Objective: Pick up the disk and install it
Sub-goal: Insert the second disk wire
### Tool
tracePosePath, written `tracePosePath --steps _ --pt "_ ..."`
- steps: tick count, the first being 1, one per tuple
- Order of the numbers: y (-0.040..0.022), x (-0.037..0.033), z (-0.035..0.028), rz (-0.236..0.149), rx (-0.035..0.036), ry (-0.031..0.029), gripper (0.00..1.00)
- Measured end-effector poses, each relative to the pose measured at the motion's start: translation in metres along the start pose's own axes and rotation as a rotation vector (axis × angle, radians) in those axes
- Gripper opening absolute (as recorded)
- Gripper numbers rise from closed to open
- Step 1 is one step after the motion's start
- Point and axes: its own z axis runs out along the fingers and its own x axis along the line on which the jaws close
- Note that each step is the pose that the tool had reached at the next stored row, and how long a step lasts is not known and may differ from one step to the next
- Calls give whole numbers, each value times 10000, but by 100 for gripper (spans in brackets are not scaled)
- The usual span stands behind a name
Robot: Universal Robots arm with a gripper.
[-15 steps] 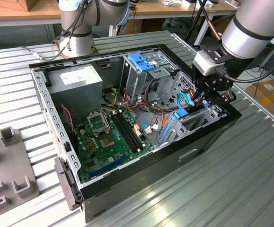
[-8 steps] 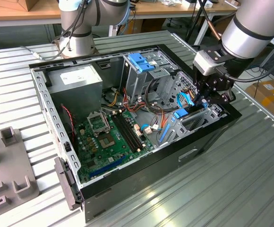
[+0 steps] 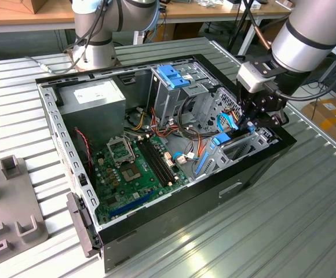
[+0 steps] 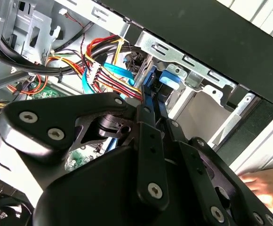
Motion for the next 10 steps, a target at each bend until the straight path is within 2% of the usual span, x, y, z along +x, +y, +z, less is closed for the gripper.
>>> tracePosePath --steps 10 --pt "2 16 33 0 0 1 17"
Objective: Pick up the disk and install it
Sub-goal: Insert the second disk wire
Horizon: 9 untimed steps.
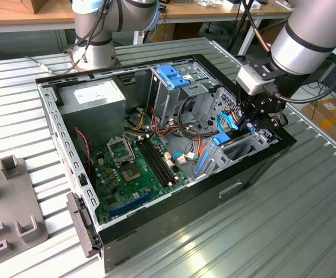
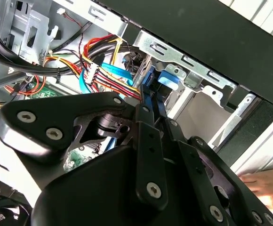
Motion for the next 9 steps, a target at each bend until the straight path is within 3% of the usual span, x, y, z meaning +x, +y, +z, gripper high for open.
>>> tracePosePath --steps 9 --pt "0 1 7 0 0 -8 17"
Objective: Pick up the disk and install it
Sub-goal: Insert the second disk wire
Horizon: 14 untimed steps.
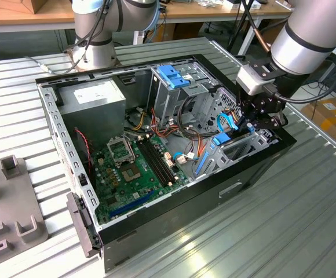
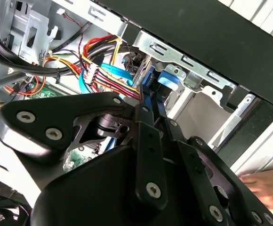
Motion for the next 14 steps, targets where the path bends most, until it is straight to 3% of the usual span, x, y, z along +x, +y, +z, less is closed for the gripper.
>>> tracePosePath --steps 1,6,9,14 --pt "0 1 3 0 0 -2 25" --pt "0 1 -5 -1 0 7 25" --pt "-6 -7 -70 0 0 7 25" --pt "-20 -24 -236 -1 0 7 25"
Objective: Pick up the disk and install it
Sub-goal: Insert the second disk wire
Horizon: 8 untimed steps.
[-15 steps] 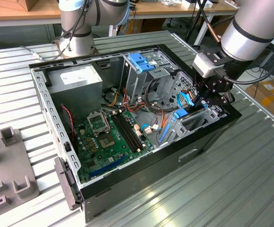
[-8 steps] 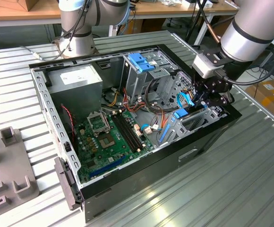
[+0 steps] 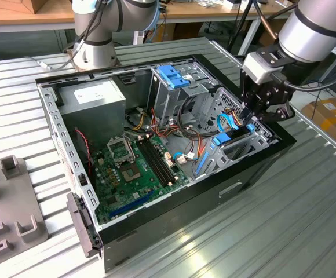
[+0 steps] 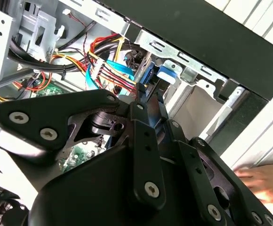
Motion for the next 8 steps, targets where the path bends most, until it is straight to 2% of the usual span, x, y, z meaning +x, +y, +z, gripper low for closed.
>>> tracePosePath --steps 3,8 --pt "-6 -7 -75 0 -1 -1 25" --pt "-6 -9 -89 -1 0 2 25"
